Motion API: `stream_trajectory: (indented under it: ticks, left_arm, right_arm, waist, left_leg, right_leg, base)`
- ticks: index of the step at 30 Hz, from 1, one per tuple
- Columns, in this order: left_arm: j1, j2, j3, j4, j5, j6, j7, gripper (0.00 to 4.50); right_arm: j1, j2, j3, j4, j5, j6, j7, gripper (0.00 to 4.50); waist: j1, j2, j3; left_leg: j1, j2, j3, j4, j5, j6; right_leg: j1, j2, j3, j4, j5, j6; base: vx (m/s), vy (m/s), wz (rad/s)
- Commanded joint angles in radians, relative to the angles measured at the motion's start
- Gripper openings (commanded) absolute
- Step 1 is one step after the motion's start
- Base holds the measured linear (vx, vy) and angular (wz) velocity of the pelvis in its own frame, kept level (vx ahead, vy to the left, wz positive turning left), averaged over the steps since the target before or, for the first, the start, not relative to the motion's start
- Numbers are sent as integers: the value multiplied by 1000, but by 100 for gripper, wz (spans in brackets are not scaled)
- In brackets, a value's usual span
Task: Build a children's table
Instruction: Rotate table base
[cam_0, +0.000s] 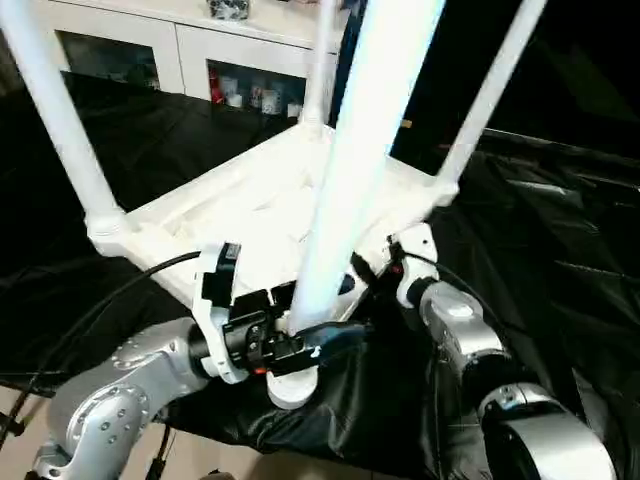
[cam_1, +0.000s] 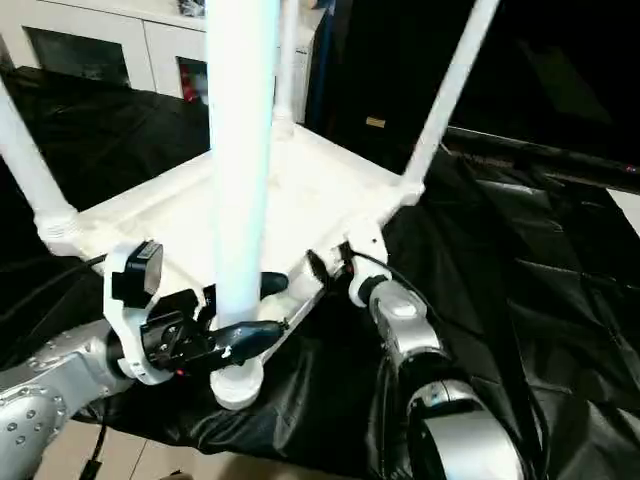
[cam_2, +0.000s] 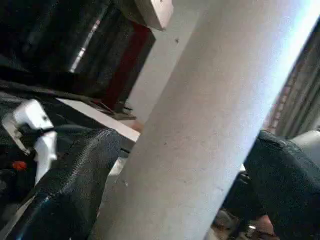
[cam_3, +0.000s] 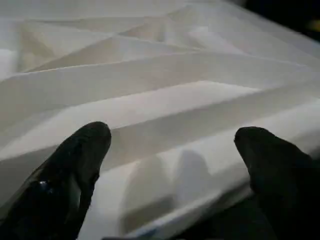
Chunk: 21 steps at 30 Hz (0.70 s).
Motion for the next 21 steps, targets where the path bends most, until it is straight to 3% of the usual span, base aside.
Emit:
stream_trajectory:
  ticks: [1, 2, 6, 8, 14, 20, 21]
  left_arm:
    - [-13, -1, -12, -10, 21, -13, 7, 446]
    - [-19, 2, -7, -3, 25, -15, 8, 446]
    - [-32, 10, 3, 4, 18, -9, 3, 446]
    - [-35, 15, 4, 6, 20, -10, 0, 446]
    - [-38, 20, 4, 12, 34, -21, -12, 446]
    - [-47, 25, -6, 12, 29, -16, -25, 446]
    - [-49, 25, -10, 11, 32, -16, -27, 446]
  right_arm:
    - [-6, -23, -39, 0, 14, -22, -75, 450]
    - [-13, -48, -59, 10, 8, -33, -136, 450]
    - [-20, -99, -86, 37, -12, -36, -252, 450]
    - [-21, -111, -85, 48, -18, -20, -267, 450]
    - [-15, -117, -71, 84, -43, 18, -322, 450]
    - [-20, -28, -45, 104, -8, 36, -99, 450]
    - [-20, -13, -34, 101, -8, 38, -69, 450]
  waist:
    - [6, 27, -52]
    - [5, 26, -51]
    - [17, 28, -52]
    - [21, 25, -53]
    - [10, 18, -59]
    - [3, 21, -53]
    - [0, 18, -53]
  left_leg:
    - [11, 32, -4, -83, -231, -56]
    - [4, 31, -3, -84, -220, -51]
    - [7, 28, 0, -80, -190, -56]
    - [1, 23, 2, -77, -164, -57]
    - [-8, 21, 3, -69, -105, -36]
    - [-6, 30, 0, -75, -154, -23]
    - [-7, 30, 0, -76, -170, -24]
  right_leg:
    - [24, -62, 36, -76, -184, -157]
    - [27, -60, 36, -74, -165, -155]
    - [26, -58, 34, -71, -136, -147]
    - [32, -53, 34, -68, -93, -142]
    - [38, -53, 34, -59, -11, -150]
    - [32, -61, 34, -63, -83, -165]
    - [33, -60, 33, -65, -106, -168]
  base:
    - [0, 0, 0]
    - [0, 0, 0]
    - [0, 0, 0]
    - [0, 0, 0]
    - [0, 0, 0]
    - [0, 0, 0]
    - [0, 0, 0]
